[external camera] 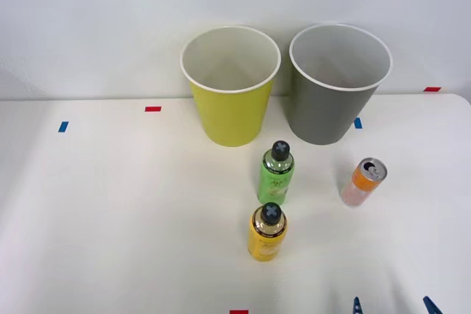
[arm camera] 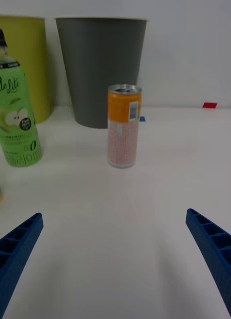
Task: Put cans in the gray bin, plastic bottles in the light green bin
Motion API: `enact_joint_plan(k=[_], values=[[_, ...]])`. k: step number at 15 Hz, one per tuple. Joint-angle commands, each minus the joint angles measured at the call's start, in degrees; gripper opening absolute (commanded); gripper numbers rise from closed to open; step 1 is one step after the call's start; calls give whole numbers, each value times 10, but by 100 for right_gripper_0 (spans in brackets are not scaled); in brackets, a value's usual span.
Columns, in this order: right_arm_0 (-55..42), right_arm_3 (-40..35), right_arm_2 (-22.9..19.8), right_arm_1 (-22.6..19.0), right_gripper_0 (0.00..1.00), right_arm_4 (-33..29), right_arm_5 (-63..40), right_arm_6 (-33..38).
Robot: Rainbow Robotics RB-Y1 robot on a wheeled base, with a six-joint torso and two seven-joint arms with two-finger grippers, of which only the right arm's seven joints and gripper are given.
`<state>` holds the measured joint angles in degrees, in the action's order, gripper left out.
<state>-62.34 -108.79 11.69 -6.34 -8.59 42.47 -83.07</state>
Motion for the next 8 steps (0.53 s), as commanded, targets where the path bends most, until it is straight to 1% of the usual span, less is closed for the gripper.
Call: enact_joint_plan(k=[1,3,5,6,8], values=[[32,-2,-3,-23,100,30,7,-18],[62,-2,2,-32,100,59,0,-38],[84,-2,20,-42,100,122,-14,-109],[98,-1,39,-52,100,176,-16,-160],[115,0,55,-61,100,221,-16,-209]])
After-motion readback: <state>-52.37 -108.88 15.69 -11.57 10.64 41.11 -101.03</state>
